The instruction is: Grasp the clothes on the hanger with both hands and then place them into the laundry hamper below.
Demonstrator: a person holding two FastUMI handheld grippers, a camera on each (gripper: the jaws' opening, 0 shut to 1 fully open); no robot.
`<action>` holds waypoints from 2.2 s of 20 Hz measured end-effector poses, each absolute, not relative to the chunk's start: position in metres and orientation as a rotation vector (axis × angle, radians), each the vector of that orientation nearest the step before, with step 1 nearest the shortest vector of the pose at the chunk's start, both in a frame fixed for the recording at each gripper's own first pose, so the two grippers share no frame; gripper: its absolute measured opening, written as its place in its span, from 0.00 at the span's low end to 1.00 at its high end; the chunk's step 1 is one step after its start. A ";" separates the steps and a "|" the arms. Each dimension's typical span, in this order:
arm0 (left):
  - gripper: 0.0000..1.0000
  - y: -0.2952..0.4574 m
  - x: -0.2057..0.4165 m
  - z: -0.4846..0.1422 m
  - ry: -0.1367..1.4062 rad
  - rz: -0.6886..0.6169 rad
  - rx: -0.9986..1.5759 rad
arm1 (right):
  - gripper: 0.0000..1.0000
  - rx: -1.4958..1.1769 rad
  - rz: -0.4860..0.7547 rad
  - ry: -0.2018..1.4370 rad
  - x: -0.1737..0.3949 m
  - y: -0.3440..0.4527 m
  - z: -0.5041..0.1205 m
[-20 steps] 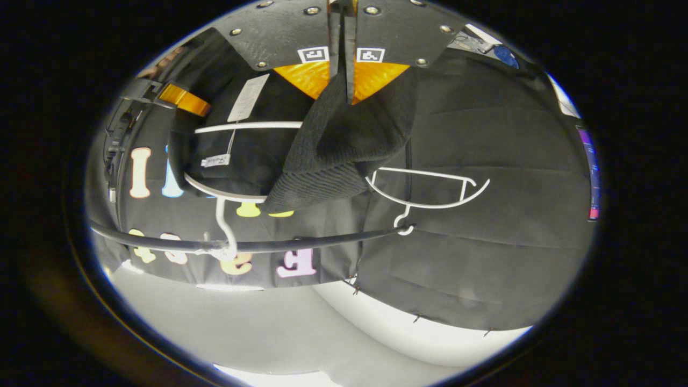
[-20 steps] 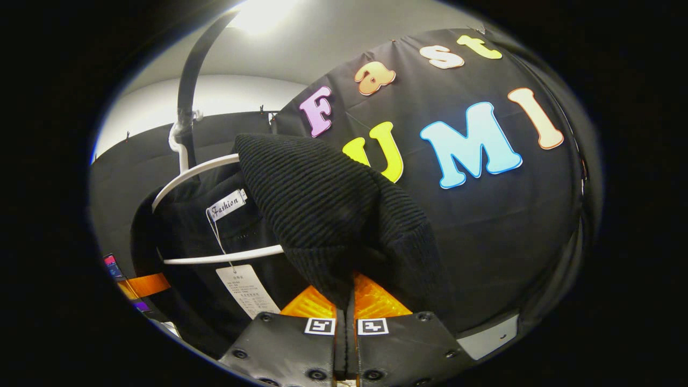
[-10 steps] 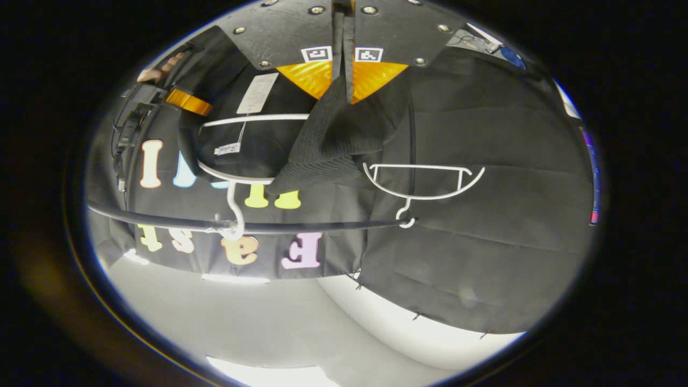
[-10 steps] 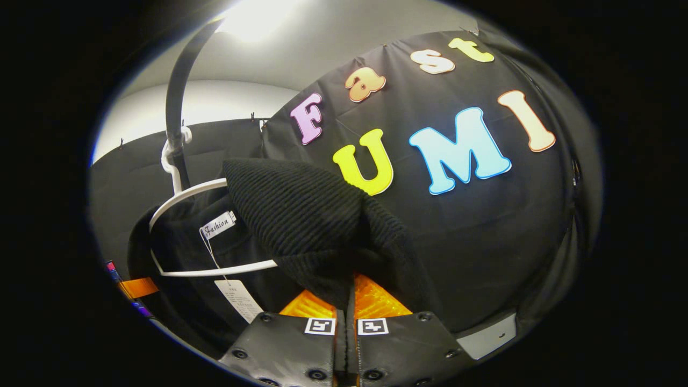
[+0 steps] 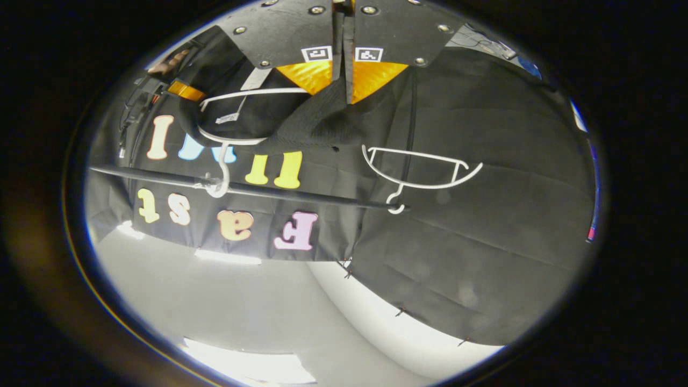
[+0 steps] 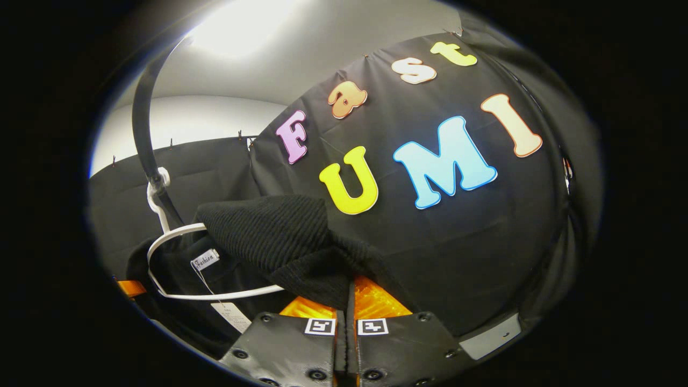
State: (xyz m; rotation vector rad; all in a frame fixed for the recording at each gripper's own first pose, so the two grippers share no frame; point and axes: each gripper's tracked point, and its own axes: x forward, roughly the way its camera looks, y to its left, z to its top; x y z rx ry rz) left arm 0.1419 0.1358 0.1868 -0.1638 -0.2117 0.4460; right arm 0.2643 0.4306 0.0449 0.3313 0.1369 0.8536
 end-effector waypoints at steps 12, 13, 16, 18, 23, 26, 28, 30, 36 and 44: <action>0.01 0.194 0.171 0.242 -0.235 0.453 -0.089 | 0.00 0.391 0.998 0.279 0.251 0.427 0.039; 0.01 0.199 0.176 0.245 -0.230 0.453 -0.079 | 0.00 0.383 1.025 0.295 0.249 0.425 0.038; 0.01 0.213 0.190 0.244 -0.211 0.435 -0.083 | 0.01 0.367 1.075 0.307 0.241 0.416 0.044; 0.01 0.219 0.197 0.238 -0.197 0.431 -0.099 | 0.01 0.370 1.086 0.284 0.239 0.410 0.053; 0.01 0.224 0.208 0.222 -0.194 0.371 -0.174 | 0.01 0.414 0.991 0.197 0.263 0.397 0.077; 0.01 0.237 0.211 0.204 -0.189 0.325 -0.204 | 0.00 0.382 0.918 0.105 0.279 0.401 0.082; 0.01 0.239 0.217 0.193 -0.188 0.308 -0.228 | 0.00 0.355 0.878 0.050 0.292 0.410 0.083; 0.01 0.236 0.228 0.185 -0.180 0.289 -0.258 | 0.00 0.323 0.855 0.032 0.302 0.420 0.078; 0.01 0.246 0.227 0.150 -0.125 0.250 -0.348 | 0.01 0.309 0.821 0.056 0.325 0.432 0.060; 0.01 0.234 0.209 0.078 -0.007 0.325 -0.260 | 0.02 0.251 0.741 0.195 0.357 0.423 -0.008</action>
